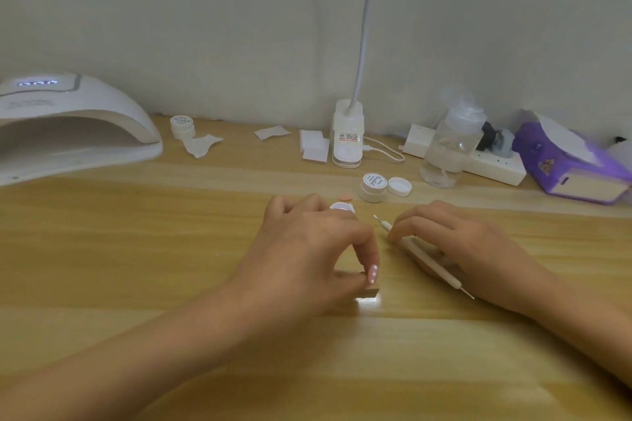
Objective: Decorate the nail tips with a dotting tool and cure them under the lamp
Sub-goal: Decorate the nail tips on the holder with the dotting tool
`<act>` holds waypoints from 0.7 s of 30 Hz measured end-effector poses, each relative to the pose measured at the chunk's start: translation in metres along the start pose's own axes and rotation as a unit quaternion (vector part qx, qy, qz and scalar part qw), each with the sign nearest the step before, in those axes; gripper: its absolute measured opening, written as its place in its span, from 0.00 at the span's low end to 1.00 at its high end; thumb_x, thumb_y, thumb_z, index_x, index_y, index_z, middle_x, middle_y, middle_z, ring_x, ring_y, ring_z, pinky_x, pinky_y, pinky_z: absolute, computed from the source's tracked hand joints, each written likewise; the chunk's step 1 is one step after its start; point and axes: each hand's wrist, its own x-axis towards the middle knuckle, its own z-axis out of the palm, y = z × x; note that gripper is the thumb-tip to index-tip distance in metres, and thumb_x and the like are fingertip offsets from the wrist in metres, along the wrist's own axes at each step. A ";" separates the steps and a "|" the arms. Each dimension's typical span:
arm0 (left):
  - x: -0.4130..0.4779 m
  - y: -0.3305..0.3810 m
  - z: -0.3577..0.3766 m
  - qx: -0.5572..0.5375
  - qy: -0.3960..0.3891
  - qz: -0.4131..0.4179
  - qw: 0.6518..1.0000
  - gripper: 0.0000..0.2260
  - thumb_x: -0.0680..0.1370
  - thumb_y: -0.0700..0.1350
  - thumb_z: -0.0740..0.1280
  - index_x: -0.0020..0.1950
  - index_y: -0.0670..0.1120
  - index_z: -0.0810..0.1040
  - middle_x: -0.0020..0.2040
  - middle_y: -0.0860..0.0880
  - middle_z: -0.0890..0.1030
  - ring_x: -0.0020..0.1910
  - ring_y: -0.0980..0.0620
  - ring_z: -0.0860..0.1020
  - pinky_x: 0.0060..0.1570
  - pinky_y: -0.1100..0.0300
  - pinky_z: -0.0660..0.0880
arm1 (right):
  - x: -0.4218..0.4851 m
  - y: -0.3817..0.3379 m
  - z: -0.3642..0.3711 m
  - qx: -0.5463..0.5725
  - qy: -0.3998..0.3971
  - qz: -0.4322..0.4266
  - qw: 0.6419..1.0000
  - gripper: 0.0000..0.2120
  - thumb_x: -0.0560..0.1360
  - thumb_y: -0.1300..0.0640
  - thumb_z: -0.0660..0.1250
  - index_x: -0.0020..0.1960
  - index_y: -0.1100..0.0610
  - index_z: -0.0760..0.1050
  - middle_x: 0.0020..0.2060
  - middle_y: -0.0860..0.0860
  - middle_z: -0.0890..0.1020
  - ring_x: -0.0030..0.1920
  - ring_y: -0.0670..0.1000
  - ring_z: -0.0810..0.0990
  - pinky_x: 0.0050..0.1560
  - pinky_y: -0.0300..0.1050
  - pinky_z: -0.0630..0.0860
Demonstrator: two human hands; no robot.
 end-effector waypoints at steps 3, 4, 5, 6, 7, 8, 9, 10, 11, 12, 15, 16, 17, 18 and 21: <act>-0.003 -0.001 0.003 0.028 -0.004 0.001 1.000 0.02 0.73 0.57 0.65 0.42 0.62 0.72 0.44 0.66 0.74 0.51 0.63 0.64 0.52 0.61 0.54 | 0.002 0.005 0.002 -0.012 -0.006 0.001 1.000 0.22 0.72 0.54 0.49 0.62 0.45 0.73 0.60 0.40 0.74 0.56 0.43 0.71 0.37 0.41 0.77; -0.004 -0.002 0.004 0.032 -0.005 -0.003 0.999 0.02 0.73 0.57 0.64 0.42 0.62 0.72 0.44 0.65 0.74 0.52 0.63 0.64 0.53 0.60 0.54 | 0.002 0.007 0.002 -0.015 -0.010 -0.001 1.000 0.21 0.74 0.54 0.51 0.63 0.44 0.72 0.61 0.40 0.74 0.56 0.43 0.71 0.38 0.41 0.77; -0.005 -0.003 0.005 0.036 -0.005 -0.007 0.999 0.02 0.73 0.57 0.63 0.42 0.61 0.72 0.45 0.65 0.74 0.52 0.63 0.64 0.53 0.60 0.54 | 0.003 0.009 0.003 -0.019 -0.012 -0.005 1.000 0.19 0.75 0.56 0.54 0.64 0.44 0.71 0.61 0.40 0.75 0.57 0.42 0.71 0.39 0.41 0.77; -0.006 -0.004 0.005 0.040 -0.005 -0.010 0.999 0.02 0.73 0.57 0.63 0.42 0.61 0.72 0.45 0.65 0.74 0.52 0.63 0.64 0.54 0.60 0.54 | 0.005 0.010 0.004 -0.025 -0.012 -0.009 1.000 0.19 0.75 0.58 0.58 0.64 0.43 0.71 0.61 0.40 0.75 0.57 0.43 0.71 0.38 0.42 0.77; -0.007 -0.006 0.006 0.043 -0.003 -0.013 0.999 0.02 0.74 0.57 0.62 0.43 0.61 0.71 0.45 0.65 0.74 0.52 0.63 0.63 0.54 0.60 0.55 | 0.006 0.010 0.004 -0.031 -0.011 -0.012 0.999 0.20 0.75 0.59 0.61 0.64 0.43 0.71 0.61 0.40 0.75 0.57 0.43 0.72 0.37 0.43 0.78; -0.007 -0.008 0.006 0.046 0.001 -0.016 0.999 0.03 0.75 0.57 0.62 0.42 0.61 0.71 0.45 0.64 0.74 0.52 0.63 0.63 0.55 0.60 0.55 | 0.008 0.010 0.004 -0.036 -0.010 -0.014 0.999 0.21 0.74 0.60 0.62 0.64 0.44 0.71 0.61 0.40 0.75 0.57 0.44 0.72 0.36 0.44 0.79; -0.008 -0.010 0.006 0.047 0.004 -0.018 0.999 0.04 0.75 0.57 0.62 0.42 0.60 0.71 0.45 0.64 0.75 0.51 0.62 0.63 0.55 0.60 0.55 | 0.010 0.010 0.005 -0.039 -0.010 -0.016 0.999 0.21 0.74 0.59 0.61 0.65 0.44 0.72 0.61 0.40 0.75 0.58 0.44 0.72 0.35 0.44 0.79; -0.008 -0.011 0.007 0.046 0.006 -0.022 0.999 0.04 0.76 0.57 0.63 0.42 0.60 0.70 0.45 0.64 0.75 0.51 0.62 0.63 0.55 0.59 0.56 | 0.011 0.010 0.005 -0.044 -0.015 -0.021 0.999 0.22 0.73 0.59 0.60 0.65 0.44 0.72 0.62 0.40 0.75 0.59 0.44 0.72 0.35 0.44 0.79; -0.008 -0.012 0.007 0.044 0.005 -0.026 0.999 0.05 0.76 0.57 0.63 0.41 0.60 0.70 0.44 0.64 0.75 0.51 0.62 0.63 0.55 0.59 0.56 | 0.012 0.010 0.005 -0.050 -0.022 -0.025 0.998 0.23 0.73 0.58 0.59 0.66 0.44 0.71 0.63 0.39 0.75 0.60 0.44 0.72 0.35 0.44 0.80; -0.008 -0.012 0.008 0.042 0.002 -0.029 0.999 0.05 0.76 0.57 0.64 0.41 0.61 0.70 0.44 0.64 0.74 0.52 0.62 0.63 0.56 0.59 0.56 | 0.013 0.010 0.006 -0.056 -0.029 -0.029 0.998 0.24 0.73 0.57 0.58 0.67 0.43 0.71 0.64 0.39 0.74 0.61 0.45 0.72 0.34 0.44 0.80; -0.008 -0.012 0.007 0.048 -0.007 -0.027 0.998 0.06 0.74 0.59 0.65 0.45 0.61 0.70 0.48 0.65 0.74 0.54 0.62 0.63 0.54 0.60 0.55 | 0.016 0.010 0.006 -0.075 -0.034 -0.039 0.996 0.24 0.74 0.56 0.59 0.69 0.43 0.71 0.66 0.39 0.75 0.62 0.46 0.74 0.33 0.43 0.79; -0.009 -0.012 0.005 0.055 -0.013 -0.025 0.998 0.08 0.72 0.62 0.64 0.47 0.61 0.69 0.50 0.67 0.73 0.54 0.63 0.62 0.52 0.61 0.54 | 0.017 0.010 0.006 -0.078 -0.034 -0.041 0.996 0.24 0.75 0.55 0.59 0.70 0.44 0.71 0.66 0.40 0.75 0.61 0.47 0.75 0.33 0.43 0.79; -0.010 -0.014 0.001 0.062 -0.022 -0.024 0.998 0.12 0.70 0.64 0.62 0.50 0.62 0.69 0.52 0.68 0.73 0.55 0.64 0.61 0.51 0.62 0.53 | 0.019 0.010 0.007 -0.081 -0.035 -0.041 0.995 0.23 0.76 0.55 0.60 0.70 0.44 0.71 0.66 0.40 0.75 0.61 0.47 0.76 0.34 0.43 0.79; -0.011 -0.017 -0.003 0.067 -0.030 -0.023 0.997 0.16 0.68 0.67 0.60 0.52 0.63 0.67 0.54 0.69 0.72 0.56 0.65 0.61 0.50 0.62 0.53 | 0.020 0.009 0.008 -0.084 -0.036 -0.041 0.995 0.23 0.77 0.55 0.61 0.71 0.44 0.71 0.67 0.40 0.75 0.61 0.48 0.76 0.34 0.43 0.79; -0.019 -0.032 -0.013 0.062 -0.054 -0.037 0.996 0.22 0.64 0.70 0.60 0.55 0.66 0.64 0.54 0.71 0.70 0.56 0.68 0.62 0.52 0.67 0.54 | 0.023 0.010 0.010 -0.087 -0.044 -0.043 0.994 0.24 0.77 0.54 0.60 0.72 0.43 0.70 0.67 0.40 0.75 0.60 0.49 0.76 0.33 0.43 0.80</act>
